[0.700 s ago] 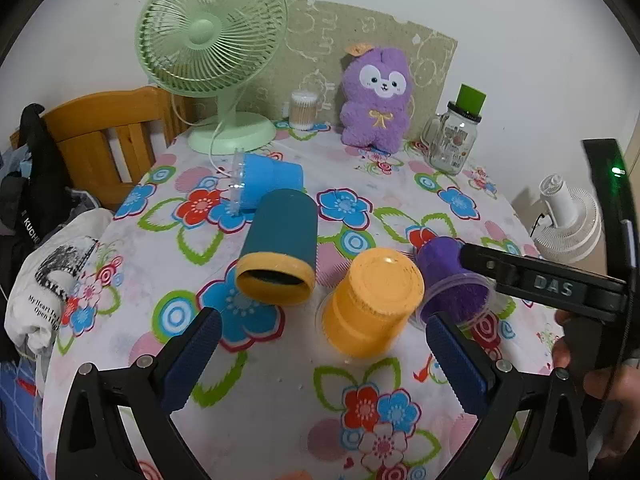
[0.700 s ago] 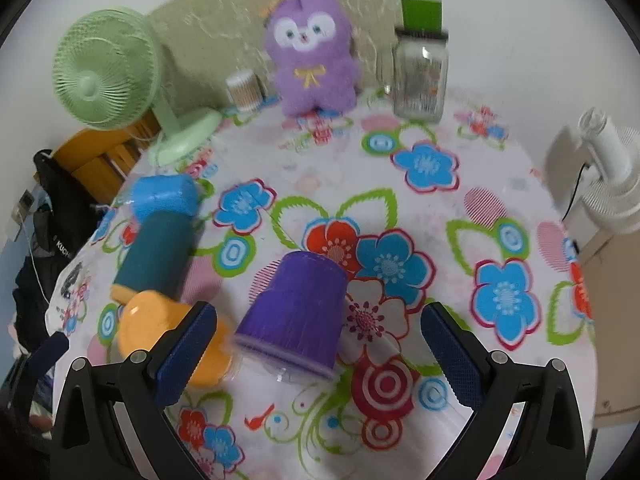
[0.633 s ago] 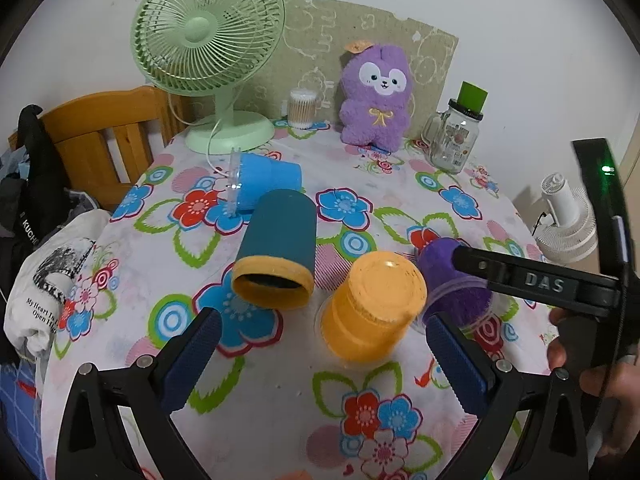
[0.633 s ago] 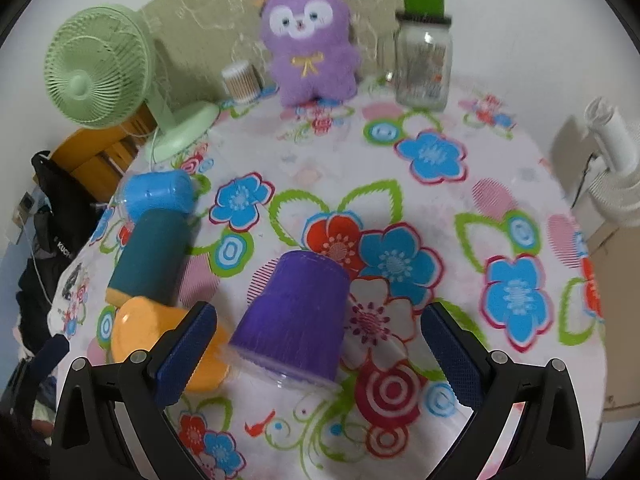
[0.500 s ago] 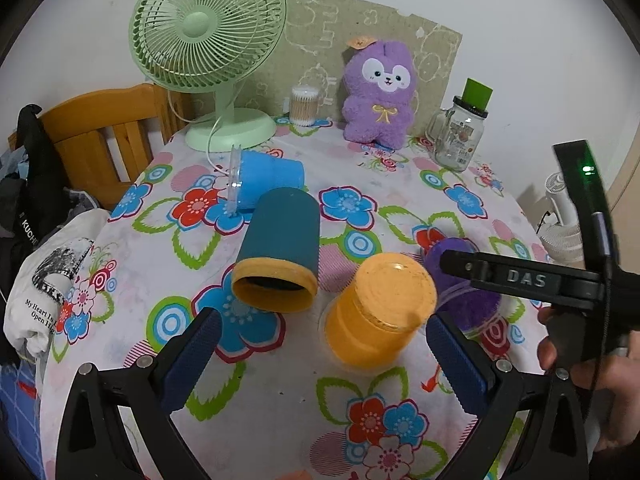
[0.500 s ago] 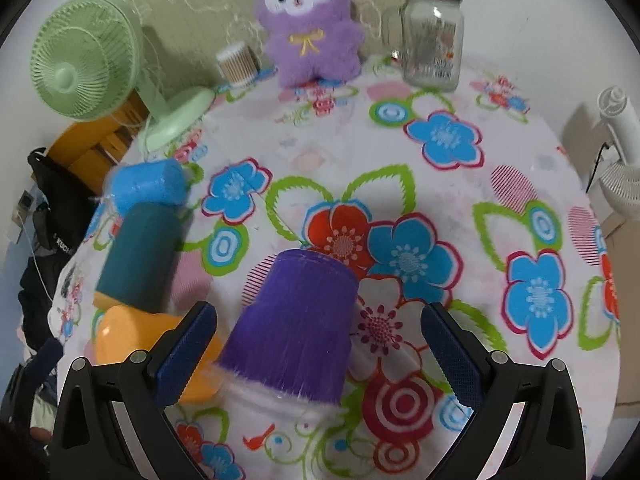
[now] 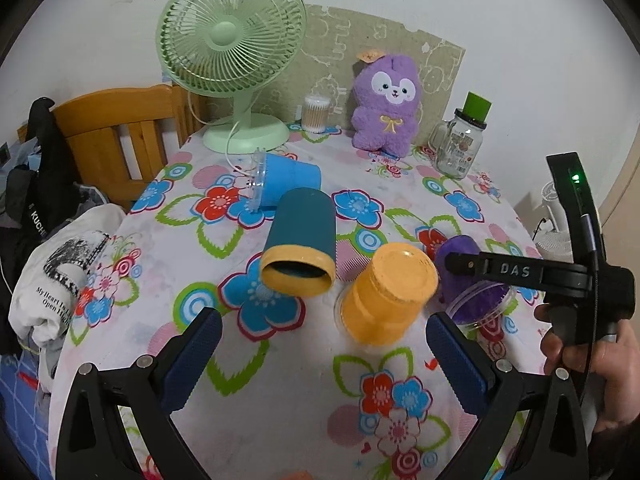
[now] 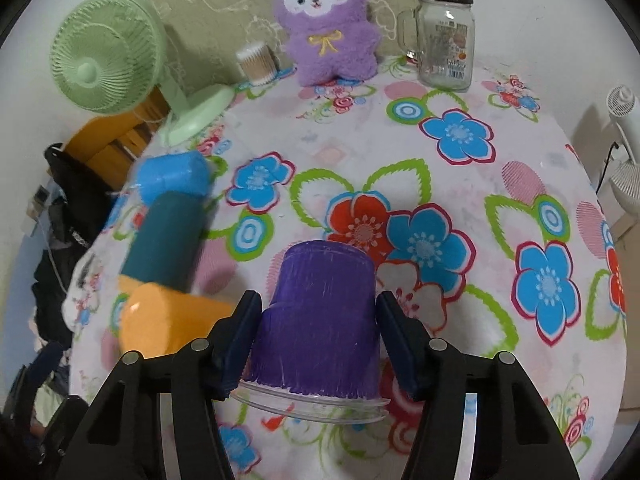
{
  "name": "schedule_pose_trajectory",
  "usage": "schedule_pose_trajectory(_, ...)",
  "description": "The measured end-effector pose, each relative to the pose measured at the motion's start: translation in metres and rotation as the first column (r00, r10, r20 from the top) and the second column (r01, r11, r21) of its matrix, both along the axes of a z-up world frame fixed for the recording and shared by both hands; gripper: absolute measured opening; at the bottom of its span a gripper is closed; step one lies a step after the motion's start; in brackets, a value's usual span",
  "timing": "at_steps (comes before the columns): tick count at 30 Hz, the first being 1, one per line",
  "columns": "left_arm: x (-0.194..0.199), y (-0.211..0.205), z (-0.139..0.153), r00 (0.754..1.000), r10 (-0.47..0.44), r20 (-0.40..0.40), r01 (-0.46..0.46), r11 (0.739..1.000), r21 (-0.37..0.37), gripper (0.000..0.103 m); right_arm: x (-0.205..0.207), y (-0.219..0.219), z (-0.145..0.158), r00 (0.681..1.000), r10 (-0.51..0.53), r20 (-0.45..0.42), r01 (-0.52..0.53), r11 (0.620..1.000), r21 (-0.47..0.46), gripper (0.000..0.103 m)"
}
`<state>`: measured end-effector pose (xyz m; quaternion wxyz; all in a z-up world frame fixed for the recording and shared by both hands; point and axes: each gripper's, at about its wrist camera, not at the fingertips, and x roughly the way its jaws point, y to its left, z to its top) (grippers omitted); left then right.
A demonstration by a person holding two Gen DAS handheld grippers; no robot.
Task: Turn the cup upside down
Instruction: 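Carry the purple cup in the right gripper toward the open tablecloth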
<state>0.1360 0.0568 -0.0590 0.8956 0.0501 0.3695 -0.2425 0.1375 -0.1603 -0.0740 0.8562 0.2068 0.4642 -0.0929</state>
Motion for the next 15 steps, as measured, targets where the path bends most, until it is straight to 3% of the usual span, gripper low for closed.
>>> schedule_pose_trajectory(6,-0.027,0.02,0.016,1.0,0.0,0.023,0.001,1.0,-0.028,0.103,-0.032,0.024,0.025,0.999,0.029,0.038,-0.028,0.999,-0.021,0.063)
schedule_pose_trajectory(15,-0.066,0.041,0.023,0.999,-0.017,0.034,0.018,0.999,-0.034,0.103,-0.078,0.078,0.036,0.995,0.095,0.043,-0.092,0.994,-0.06,0.063)
